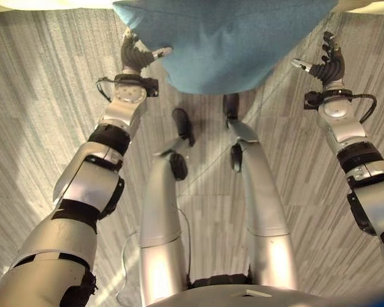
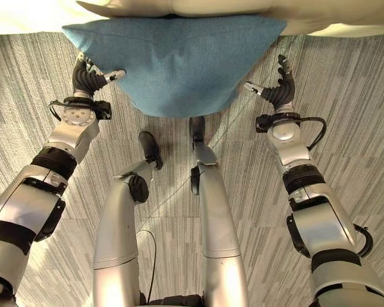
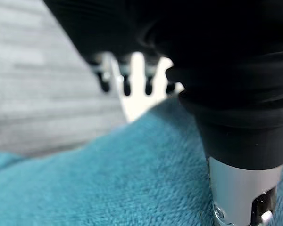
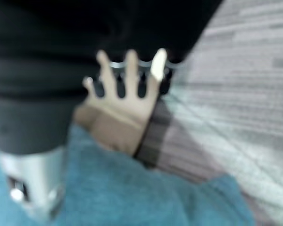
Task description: Pick up all the scattered cushions and arrange them neatly on the sofa.
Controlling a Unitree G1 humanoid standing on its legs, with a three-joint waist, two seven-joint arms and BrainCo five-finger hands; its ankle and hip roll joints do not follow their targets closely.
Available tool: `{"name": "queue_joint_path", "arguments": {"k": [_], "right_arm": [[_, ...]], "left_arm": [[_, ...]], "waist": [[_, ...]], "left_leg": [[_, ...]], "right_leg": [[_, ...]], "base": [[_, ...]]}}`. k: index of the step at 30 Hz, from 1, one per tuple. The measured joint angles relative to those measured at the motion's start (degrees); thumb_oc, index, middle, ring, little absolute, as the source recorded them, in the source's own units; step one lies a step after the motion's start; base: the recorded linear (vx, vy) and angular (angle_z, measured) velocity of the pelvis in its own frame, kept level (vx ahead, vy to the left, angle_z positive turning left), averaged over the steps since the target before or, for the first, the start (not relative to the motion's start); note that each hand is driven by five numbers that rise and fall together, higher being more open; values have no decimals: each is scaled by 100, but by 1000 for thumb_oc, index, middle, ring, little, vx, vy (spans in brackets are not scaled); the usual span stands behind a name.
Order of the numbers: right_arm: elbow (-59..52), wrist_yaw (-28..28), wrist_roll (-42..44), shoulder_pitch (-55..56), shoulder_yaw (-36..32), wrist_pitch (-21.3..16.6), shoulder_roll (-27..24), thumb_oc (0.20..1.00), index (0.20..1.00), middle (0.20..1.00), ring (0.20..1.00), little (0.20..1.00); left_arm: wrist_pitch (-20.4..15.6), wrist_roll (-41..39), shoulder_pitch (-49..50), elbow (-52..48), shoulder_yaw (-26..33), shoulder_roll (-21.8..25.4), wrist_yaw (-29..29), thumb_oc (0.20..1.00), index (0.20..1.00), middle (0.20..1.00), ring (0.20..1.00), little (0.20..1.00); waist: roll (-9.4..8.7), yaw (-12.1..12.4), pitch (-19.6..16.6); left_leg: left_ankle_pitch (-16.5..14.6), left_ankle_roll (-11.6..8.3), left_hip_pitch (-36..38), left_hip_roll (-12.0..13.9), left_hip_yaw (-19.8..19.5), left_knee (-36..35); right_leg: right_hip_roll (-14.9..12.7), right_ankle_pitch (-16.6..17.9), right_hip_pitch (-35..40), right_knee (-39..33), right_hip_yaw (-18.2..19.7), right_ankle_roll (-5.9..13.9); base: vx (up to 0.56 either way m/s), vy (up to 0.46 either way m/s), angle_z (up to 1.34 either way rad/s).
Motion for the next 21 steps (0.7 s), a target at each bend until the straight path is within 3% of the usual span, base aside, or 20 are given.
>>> {"name": "queue_joint_path", "arguments": {"k": [5,12,13,14,21], "right_arm": [[397,-25,70,-977,632,33,475,1000,1000,1000,1000,1000],[406,-160,87,-1095,620,121,633,1000,1000,1000,1000,1000],[268,-270,88,-1115,601,185,658,881,881,881,881,881],[234,-279,88,-1112,598,192,670,200,200,200,200,200],[-505,-259,-76,-696,384,269,461,200,200,200,200,200]], "left_arm": [[73,-132,-502,132,-272,-253,106,1000,1000,1000,1000,1000],[65,-259,-586,126,-264,-449,274,1000,1000,1000,1000,1000],[63,-437,-604,-13,-210,-466,409,868,868,868,868,868],[63,-440,-602,-86,-204,-465,476,200,200,200,200,200],[61,-869,-27,-761,85,-510,506,200,200,200,200,200]], "waist": [[8,47,5],[11,153,6],[11,166,6],[11,174,6],[38,140,-2]], "left_leg": [[-30,28,-232,21,18,228],[-20,23,-313,26,20,296],[-7,13,-307,25,16,298],[-3,6,-304,24,9,295],[232,-32,236,-5,-40,-184]], "right_leg": [[1,-23,-258,258,34,-6],[1,10,-337,304,41,-10],[2,39,-332,327,38,-47],[3,38,-328,324,33,-47],[4,196,249,-135,-25,-61]], "base": [[12,-64,1],[-1,-38,0],[2,-40,1],[5,-37,2],[2,-49,2]]}}
